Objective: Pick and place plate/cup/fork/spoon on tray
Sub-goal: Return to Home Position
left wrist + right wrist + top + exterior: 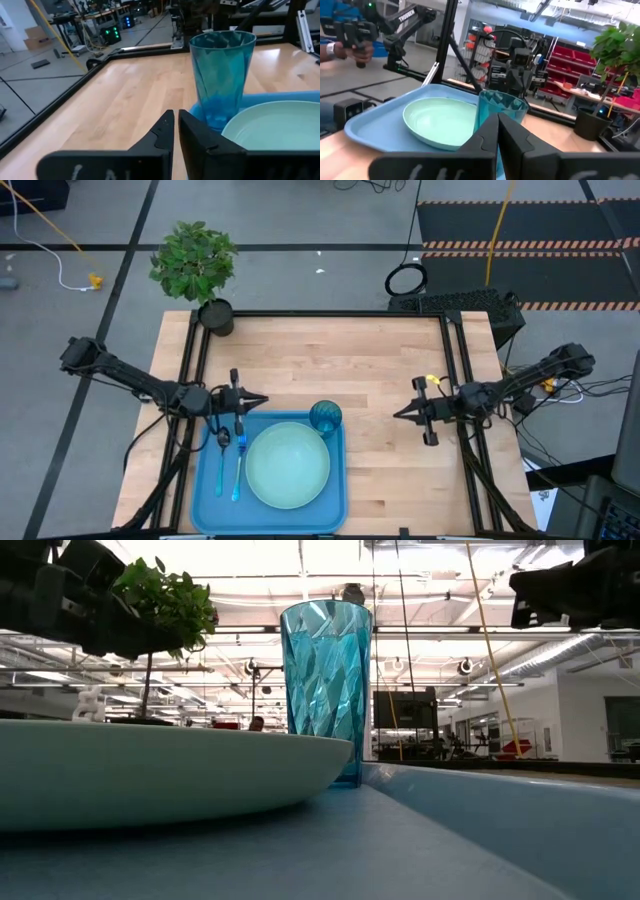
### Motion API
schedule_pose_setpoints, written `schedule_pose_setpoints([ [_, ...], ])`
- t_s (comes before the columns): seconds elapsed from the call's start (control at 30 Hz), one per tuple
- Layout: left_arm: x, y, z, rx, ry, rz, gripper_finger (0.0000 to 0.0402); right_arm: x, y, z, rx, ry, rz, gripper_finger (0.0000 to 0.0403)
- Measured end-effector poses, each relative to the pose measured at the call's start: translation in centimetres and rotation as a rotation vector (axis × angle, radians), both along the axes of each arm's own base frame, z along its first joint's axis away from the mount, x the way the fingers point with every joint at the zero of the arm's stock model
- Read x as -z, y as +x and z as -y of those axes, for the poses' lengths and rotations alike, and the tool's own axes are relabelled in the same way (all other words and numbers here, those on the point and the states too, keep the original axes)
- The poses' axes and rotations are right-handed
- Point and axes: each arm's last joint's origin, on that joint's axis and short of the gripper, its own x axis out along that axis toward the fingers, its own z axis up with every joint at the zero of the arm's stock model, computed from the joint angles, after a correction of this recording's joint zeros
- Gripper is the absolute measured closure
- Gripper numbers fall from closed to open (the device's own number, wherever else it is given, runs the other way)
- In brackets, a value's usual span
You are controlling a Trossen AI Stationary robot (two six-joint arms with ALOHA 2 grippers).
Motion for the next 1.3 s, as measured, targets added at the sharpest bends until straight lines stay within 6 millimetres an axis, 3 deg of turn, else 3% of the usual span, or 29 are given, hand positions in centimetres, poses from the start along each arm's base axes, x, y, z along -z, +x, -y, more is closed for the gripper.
schedule_pose_setpoints([
  [0.5, 0.1, 0.0, 0.0, -0.013, -0.085, 0.005, 0.0369, -0.4, -1.0, 1.3, 0.074, -0.015, 0.021, 0.0403],
  [0.77, 0.1, 0.0, 0.0, -0.019, -0.126, 0.010, 0.0369, -0.5, -1.3, 2.4, 0.026, 0.018, 0.019, 0.0403],
  [1.3, 0.1, 0.0, 0.0, -0.017, -0.112, 0.008, 0.0369, -0.8, -1.6, 4.6, 0.238, 0.101, 0.055, 0.0403],
])
